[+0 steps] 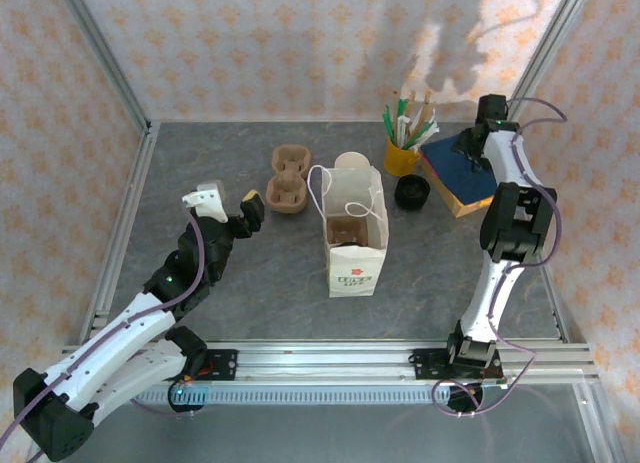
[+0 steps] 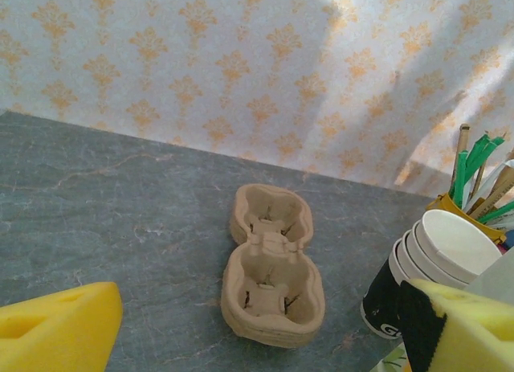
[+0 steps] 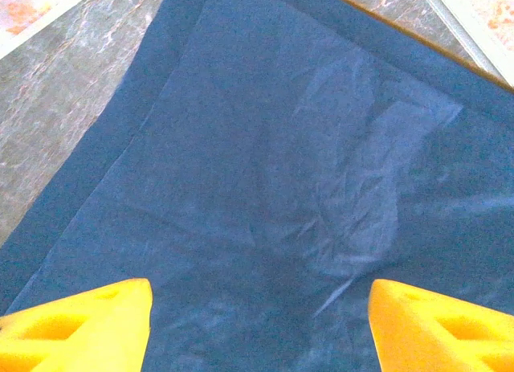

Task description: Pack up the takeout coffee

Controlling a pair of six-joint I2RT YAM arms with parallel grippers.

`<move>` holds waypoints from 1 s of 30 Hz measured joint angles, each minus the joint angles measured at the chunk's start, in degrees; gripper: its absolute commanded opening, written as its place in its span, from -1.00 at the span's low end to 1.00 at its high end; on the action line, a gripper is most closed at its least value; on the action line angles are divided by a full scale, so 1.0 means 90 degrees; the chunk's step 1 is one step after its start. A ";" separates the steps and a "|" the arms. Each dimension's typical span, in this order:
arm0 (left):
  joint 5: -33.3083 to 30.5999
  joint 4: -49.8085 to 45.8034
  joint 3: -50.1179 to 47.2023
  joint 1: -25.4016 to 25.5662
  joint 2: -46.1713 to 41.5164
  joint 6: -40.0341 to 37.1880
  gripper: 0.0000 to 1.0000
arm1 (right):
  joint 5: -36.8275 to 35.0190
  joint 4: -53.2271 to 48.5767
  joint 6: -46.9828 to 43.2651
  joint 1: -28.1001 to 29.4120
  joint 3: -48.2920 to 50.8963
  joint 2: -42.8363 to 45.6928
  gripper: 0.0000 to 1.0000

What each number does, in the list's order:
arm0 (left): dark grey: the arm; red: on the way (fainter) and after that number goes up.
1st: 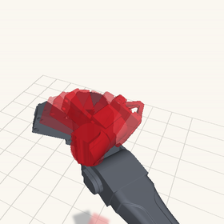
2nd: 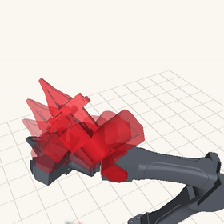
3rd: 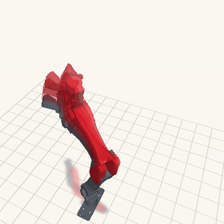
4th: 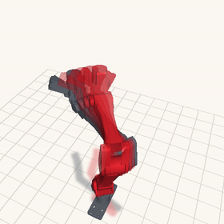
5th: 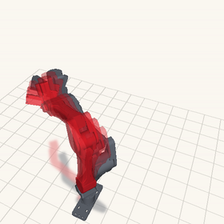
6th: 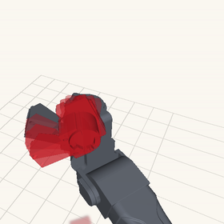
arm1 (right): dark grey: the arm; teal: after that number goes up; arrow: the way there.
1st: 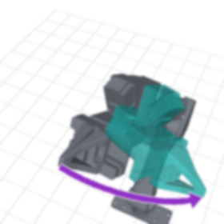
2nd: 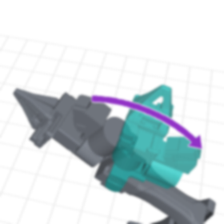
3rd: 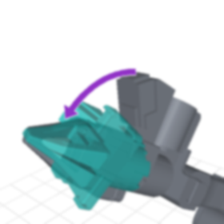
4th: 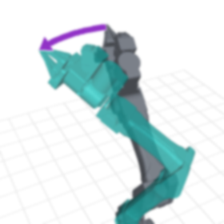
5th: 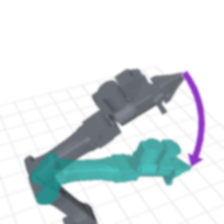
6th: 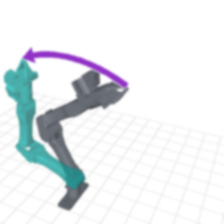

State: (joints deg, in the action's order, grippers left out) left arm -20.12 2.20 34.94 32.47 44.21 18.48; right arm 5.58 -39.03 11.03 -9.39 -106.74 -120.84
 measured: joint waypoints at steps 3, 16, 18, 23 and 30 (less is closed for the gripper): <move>-0.0010 -0.0002 -0.0058 0.0000 -0.0017 -0.0024 0.80 | 0.0027 -0.0007 -0.0049 -0.0083 -0.0129 -0.0204 0.43; -0.0041 -0.0002 -0.0102 0.0000 -0.0078 -0.0024 0.80 | 0.0255 -0.0049 -0.0073 -0.0158 -0.0121 -0.0729 0.40; -0.0039 -0.0002 -0.0102 0.0002 -0.0078 -0.0024 0.79 | 0.0260 -0.0046 -0.0083 -0.0160 -0.0119 -0.0736 0.37; -0.0039 -0.0002 -0.0102 0.0000 -0.0078 -0.0024 0.79 | 0.0262 -0.0044 -0.0080 -0.0160 -0.0090 -0.0736 0.16; -0.0032 -0.0002 -0.0102 0.0000 -0.0078 -0.0022 0.80 | 0.0403 0.0027 -0.0119 -0.0172 -0.0049 -0.0736 -0.24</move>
State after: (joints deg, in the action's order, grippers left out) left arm -20.40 2.17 34.02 32.47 43.51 18.28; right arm 9.21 -38.79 9.96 -10.94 -107.18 -127.46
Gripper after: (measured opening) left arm 0.898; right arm 0.402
